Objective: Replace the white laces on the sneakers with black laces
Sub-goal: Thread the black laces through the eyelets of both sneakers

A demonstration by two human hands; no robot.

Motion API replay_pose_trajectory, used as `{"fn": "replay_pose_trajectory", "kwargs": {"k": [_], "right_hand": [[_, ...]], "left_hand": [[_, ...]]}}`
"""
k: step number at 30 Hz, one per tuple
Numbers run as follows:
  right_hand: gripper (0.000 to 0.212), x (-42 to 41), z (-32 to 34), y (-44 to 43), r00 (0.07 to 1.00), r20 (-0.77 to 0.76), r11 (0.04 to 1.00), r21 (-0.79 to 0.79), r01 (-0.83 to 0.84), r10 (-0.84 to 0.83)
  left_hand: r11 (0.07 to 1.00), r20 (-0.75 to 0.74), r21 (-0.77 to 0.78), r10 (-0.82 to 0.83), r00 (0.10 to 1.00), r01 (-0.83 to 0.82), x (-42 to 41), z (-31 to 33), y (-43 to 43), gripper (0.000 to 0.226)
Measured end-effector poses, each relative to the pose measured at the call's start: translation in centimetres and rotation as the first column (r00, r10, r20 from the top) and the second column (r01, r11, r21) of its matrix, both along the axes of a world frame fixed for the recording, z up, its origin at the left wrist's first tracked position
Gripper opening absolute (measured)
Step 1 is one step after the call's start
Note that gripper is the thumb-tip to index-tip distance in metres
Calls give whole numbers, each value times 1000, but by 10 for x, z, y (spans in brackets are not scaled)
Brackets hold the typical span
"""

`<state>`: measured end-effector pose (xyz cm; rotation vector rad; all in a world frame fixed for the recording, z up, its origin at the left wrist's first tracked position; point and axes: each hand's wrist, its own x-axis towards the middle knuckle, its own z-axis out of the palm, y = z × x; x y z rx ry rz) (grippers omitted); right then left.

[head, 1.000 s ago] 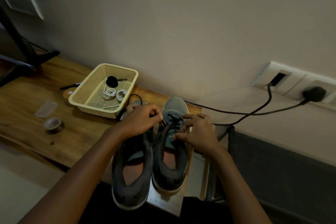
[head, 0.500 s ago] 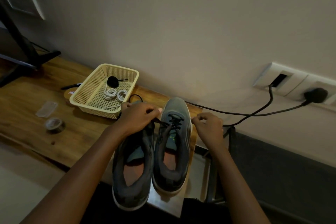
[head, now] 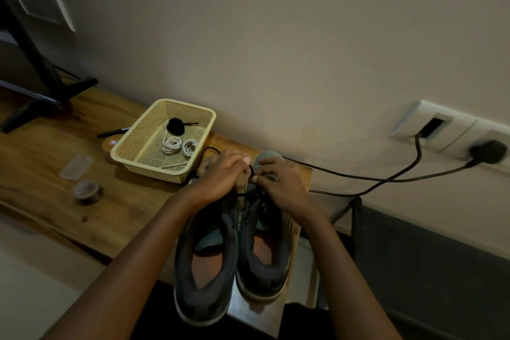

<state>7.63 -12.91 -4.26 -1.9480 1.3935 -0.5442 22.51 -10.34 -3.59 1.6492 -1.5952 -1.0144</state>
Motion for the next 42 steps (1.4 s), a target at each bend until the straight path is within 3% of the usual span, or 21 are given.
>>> {"fn": "replay_pose_trajectory", "kwargs": {"k": [2,3,4,5,6,7,9,10,12,15,18,21,24,27,29,31,33,37,39,42], "right_hand": [[24,-2,4,1,998,27,998,2,55,-55],[18,-5,5,1,996,8,996,7,91,-91],[11,-8,6,1,991,-41,992,9,125,-125],[11,-11,6,0,983,-104,989,0,151,-150],[14,-11,7,1,975,-155,987,-6,161,-160],[15,-10,8,2,970,-179,987,-20,162,-163],[18,-4,13,5,975,-131,983,-64,170,-177],[22,-1,16,7,981,-57,981,-77,180,-184],[24,7,23,8,976,143,982,-65,175,-164],[12,20,30,10,945,305,985,-85,151,-118],[25,24,32,10,938,308,975,-102,196,-157],[15,22,33,8,967,203,974,-136,181,-151],[7,12,26,-1,938,96,910,-225,348,-334],[12,-4,22,-8,842,103,817,-208,539,-529],[13,-13,18,-11,810,64,788,-195,583,-583],[14,-19,13,-12,800,43,784,-177,595,-598],[14,-21,11,-12,815,45,801,-163,576,-577],[15,-17,9,-10,843,8,835,-127,535,-538],[15,-17,9,-9,851,-19,848,-97,521,-525],[16,-17,6,-11,865,-43,863,-97,495,-501]], "left_hand": [[989,-333,-30,126,935,-144,5,14,1,32],[975,-547,-20,173,819,-220,11,22,0,32],[959,-742,5,192,642,-282,17,28,-2,33],[945,-867,36,191,461,-325,24,30,-4,33],[932,-914,45,184,363,-358,28,30,-5,33],[924,-899,30,192,394,-381,30,28,-7,34],[921,-654,-85,236,719,-380,26,20,-7,31],[930,-496,-149,224,839,-337,22,13,-7,28],[947,-309,-222,157,938,-231,15,2,-8,24],[952,-152,-272,99,983,-137,11,-8,-12,43],[965,-108,-233,95,990,-118,9,-7,-9,45],[969,-145,-215,87,986,-117,11,-2,-7,36],[958,-328,-192,142,934,-213,13,6,-7,29],[899,-552,-119,293,781,-421,20,12,-9,31],[834,-724,17,391,569,-552,28,14,-12,34],[779,-799,146,456,391,-609,36,17,-13,35],[753,-844,257,480,238,-606,42,19,-11,35],[812,-929,368,341,-144,-452,48,25,-6,33],[815,-928,370,308,-208,-446,49,27,-5,30],[820,-942,336,278,-190,-464,51,31,-3,22]]}}
